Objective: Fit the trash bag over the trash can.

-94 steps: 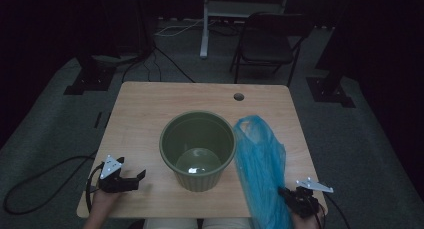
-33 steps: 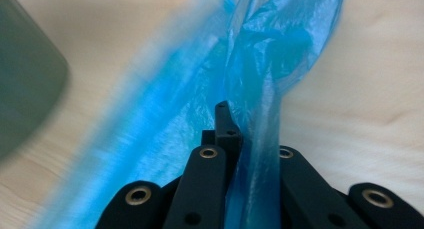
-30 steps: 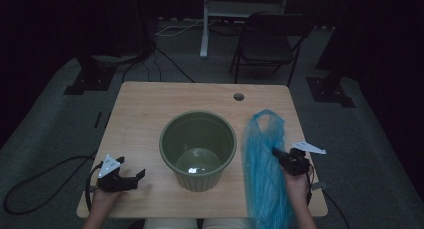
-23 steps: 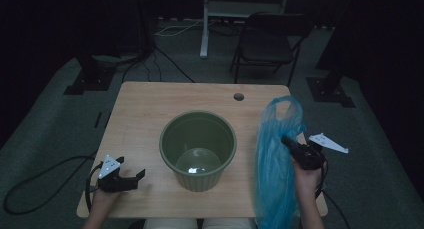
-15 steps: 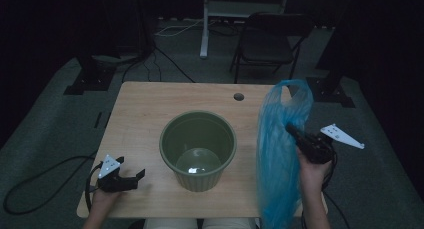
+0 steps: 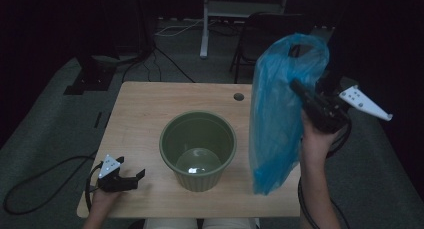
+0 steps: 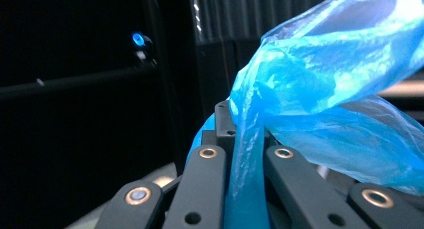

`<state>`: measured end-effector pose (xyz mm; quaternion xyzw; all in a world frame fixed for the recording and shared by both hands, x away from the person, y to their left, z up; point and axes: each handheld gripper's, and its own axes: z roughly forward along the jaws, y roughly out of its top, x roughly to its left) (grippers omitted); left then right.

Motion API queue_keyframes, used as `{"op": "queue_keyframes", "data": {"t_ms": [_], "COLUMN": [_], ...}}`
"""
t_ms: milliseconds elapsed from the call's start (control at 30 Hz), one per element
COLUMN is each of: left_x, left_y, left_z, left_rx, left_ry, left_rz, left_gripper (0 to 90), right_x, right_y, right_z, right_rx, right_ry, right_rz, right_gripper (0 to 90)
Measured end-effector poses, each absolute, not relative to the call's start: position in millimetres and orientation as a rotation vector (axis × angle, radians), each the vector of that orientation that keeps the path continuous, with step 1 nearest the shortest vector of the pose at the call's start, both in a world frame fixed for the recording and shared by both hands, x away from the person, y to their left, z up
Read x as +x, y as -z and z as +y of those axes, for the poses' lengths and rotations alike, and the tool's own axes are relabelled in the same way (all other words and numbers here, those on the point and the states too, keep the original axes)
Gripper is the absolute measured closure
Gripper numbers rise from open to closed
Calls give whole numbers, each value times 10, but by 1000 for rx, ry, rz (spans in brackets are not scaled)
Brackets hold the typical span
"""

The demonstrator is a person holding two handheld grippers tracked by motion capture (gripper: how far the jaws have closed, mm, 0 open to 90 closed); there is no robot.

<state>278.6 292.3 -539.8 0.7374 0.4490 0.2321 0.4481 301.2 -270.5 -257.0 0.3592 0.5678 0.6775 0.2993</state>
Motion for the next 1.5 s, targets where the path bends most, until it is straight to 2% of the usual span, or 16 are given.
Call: {"op": "queue_keyframes", "data": {"t_ms": [333, 467, 700, 833, 1033, 1067, 1100, 1333, 1500], "left_x": [2781, 2782, 2776, 2775, 2781, 2781, 2780, 2783, 2785], "left_y": [5399, 5399, 5399, 5399, 5399, 5399, 5398, 5398, 5385], "left_z": [2884, 2887, 2894, 2890, 2888, 2888, 2888, 2884, 2876], "left_rx": [1845, 1844, 1840, 1847, 1852, 1852, 1855, 1856, 1829], "left_ry": [-579, -577, -579, -577, -573, -573, -576, -580, -555], "left_rz": [1098, 1098, 1095, 1089, 1090, 1090, 1088, 1097, 1093], "left_gripper": [1, 2, 1, 2, 2, 1, 2, 1, 2], "right_x": [3070, 3111, 3201, 3310, 3488, 3488, 3515, 3423, 3302], "right_y": [1764, 1578, 1472, 1721, 2291, 2291, 2477, 3050, 3372], "right_z": [-2229, -1994, -1678, -1396, -1194, -1194, -1159, -1100, -1133], "right_rx": [760, 711, 677, 663, 705, 705, 721, 776, 782], "right_ry": [-1914, -1986, -2033, -1981, -1936, -1936, -1944, -1901, -1857], "right_rz": [1377, 1358, 1344, 1391, 1550, 1550, 1595, 1763, 1878], "right_gripper": [899, 899, 898, 898, 898, 898, 897, 890, 850]}}
